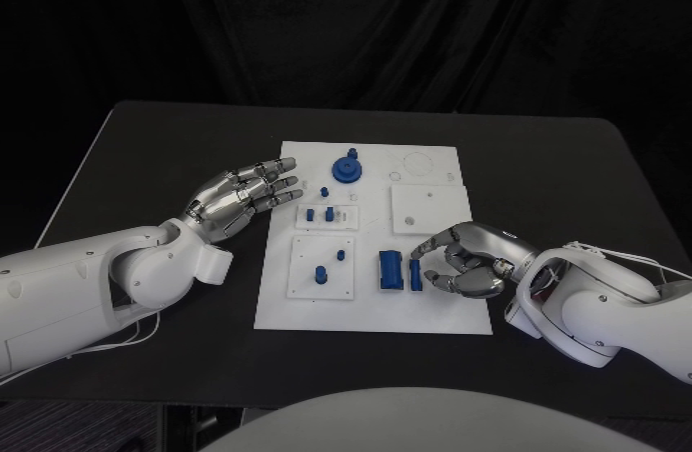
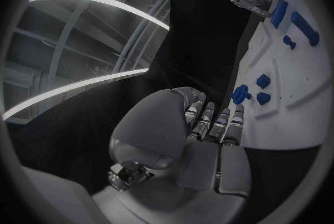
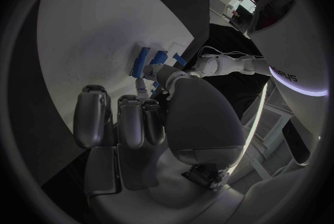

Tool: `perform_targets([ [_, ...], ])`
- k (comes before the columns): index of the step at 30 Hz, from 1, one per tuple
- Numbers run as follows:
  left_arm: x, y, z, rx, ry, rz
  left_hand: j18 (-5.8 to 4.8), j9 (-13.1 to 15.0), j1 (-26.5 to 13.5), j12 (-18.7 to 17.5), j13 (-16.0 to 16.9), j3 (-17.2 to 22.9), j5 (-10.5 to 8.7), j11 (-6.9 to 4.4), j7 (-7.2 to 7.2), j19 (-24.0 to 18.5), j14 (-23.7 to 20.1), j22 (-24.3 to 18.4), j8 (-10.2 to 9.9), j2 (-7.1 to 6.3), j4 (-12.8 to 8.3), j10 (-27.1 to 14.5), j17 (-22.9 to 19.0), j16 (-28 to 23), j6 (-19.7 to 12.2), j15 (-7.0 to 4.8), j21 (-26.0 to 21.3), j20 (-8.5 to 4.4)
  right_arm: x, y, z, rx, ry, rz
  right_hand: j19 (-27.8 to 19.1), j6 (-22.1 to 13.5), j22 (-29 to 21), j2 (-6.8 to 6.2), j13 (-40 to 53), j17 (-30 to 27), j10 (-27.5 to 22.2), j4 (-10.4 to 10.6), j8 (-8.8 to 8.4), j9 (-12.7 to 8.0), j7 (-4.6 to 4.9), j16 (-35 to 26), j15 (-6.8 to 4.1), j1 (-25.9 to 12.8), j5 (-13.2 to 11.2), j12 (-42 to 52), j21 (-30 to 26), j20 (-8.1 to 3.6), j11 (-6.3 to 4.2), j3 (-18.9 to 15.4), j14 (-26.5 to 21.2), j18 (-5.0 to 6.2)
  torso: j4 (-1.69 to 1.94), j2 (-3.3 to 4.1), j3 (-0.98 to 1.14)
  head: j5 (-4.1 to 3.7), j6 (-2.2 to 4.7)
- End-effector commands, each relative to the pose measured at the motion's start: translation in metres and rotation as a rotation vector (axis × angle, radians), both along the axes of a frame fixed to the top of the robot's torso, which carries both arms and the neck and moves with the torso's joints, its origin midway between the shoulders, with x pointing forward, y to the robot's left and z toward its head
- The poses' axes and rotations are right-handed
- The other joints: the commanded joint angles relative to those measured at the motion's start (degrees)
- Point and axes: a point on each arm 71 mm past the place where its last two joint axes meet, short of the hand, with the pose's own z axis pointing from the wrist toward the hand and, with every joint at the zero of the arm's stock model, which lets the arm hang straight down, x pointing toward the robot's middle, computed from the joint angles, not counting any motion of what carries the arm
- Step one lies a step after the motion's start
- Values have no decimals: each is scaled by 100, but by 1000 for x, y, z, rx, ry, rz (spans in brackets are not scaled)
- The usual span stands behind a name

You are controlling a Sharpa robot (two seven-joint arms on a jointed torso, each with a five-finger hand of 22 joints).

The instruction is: Assemble the parts on the task board

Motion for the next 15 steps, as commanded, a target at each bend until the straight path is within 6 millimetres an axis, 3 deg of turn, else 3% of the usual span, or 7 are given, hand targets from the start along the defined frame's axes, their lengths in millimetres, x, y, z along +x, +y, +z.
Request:
perform_targets([
  [1,-1,-1,1,-15,-4,-4,-27,9,2,38,7,36,30,49,170,41,43,-3,38,-60,5,7,8,34,41,-8,32,15,-1,0,-2,-33,7,7,189,136,1072,-36,1509,29,607,-8,60,-26,4,-31,-19,-81,-46,31,-7,-23,-24,100,341,-73,-3,1,-2,15,-1],
  [10,0,-2,0,-15,-3,-6,-27,9,2,38,7,36,30,49,170,41,43,-3,38,-60,5,7,8,34,41,-8,32,15,0,-1,-5,-57,20,-3,182,310,1066,-60,1509,-8,607,26,119,-66,35,-48,1,-216,-144,31,-28,-8,2,207,334,-69,6,-4,-3,-4,-1],
  [15,0,-2,0,-15,-3,-7,-27,9,2,38,7,36,30,49,170,41,43,-3,38,-60,5,7,8,34,41,-8,32,15,2,-1,-7,-74,34,-8,156,53,1045,-62,1080,-113,307,73,-42,-238,42,-102,7,-318,-221,-206,-96,4,6,309,313,-54,-2,-10,-6,12,-1],
])
